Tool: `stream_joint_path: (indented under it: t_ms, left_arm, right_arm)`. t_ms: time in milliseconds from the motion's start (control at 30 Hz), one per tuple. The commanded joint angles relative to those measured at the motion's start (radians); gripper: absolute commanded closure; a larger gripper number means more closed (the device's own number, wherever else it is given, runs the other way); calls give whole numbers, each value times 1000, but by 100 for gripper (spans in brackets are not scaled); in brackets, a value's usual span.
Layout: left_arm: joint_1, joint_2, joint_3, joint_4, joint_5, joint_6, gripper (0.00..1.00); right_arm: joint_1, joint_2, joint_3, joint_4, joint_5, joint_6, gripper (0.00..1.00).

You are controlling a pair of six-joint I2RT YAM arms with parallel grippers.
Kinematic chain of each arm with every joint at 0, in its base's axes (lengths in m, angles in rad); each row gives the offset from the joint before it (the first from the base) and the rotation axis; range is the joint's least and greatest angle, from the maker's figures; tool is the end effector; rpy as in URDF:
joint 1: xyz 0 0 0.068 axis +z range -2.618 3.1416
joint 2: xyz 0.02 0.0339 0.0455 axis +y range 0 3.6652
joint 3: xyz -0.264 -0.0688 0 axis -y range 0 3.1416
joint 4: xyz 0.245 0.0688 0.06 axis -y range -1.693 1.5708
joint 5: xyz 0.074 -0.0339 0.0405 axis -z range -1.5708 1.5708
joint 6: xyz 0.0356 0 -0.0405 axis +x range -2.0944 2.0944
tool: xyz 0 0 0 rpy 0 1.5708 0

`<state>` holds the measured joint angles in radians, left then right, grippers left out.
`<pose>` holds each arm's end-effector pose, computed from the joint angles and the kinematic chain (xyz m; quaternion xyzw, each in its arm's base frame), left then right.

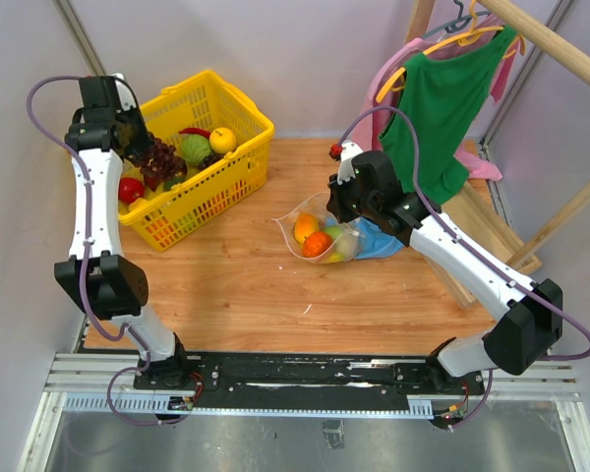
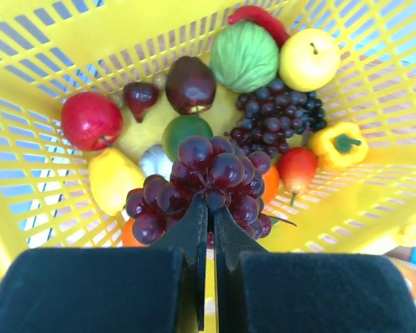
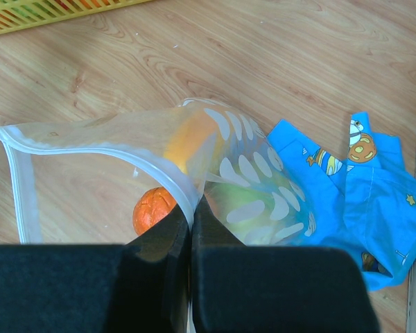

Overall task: Place the food in the zip-top bag and seal the zipper
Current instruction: Pick up the fake fruit from the bin, then place the fake fruit in the zipper food storage bag.

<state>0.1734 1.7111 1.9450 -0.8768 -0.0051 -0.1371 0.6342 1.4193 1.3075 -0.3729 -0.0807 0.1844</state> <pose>0.3635 0.0639 0.4243 -0.1394 0.8834 0.0104 0.4474 0.2619 0.1962 0.3558 -0.2111 0.8292 0.2372 0.4599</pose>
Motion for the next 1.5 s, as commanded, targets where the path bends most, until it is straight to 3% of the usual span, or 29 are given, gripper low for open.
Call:
stream_joint_path:
  t_ms: [0,267,700,933,1467]
  left_arm:
    - [-4,-86,42,32,115,10,100]
    - [-80,-190,42,58,251,27,100]
    - [-480,-304,-47,88,270,41,100]
    - [-655,-416,-221,236,219,-23,100]
    - [-883,-591,-645,654,170,-179,100]
  right_arm:
    - [-24,2,38,-10,-8,13,99]
    - [-25,15,55,-18,-8,15,100]
    - [-25,54,83,-26,-8,56,100]
    - [-25,69,92,-25,-1,93,99]
    - [-24,71,94,-19,-31,181,99]
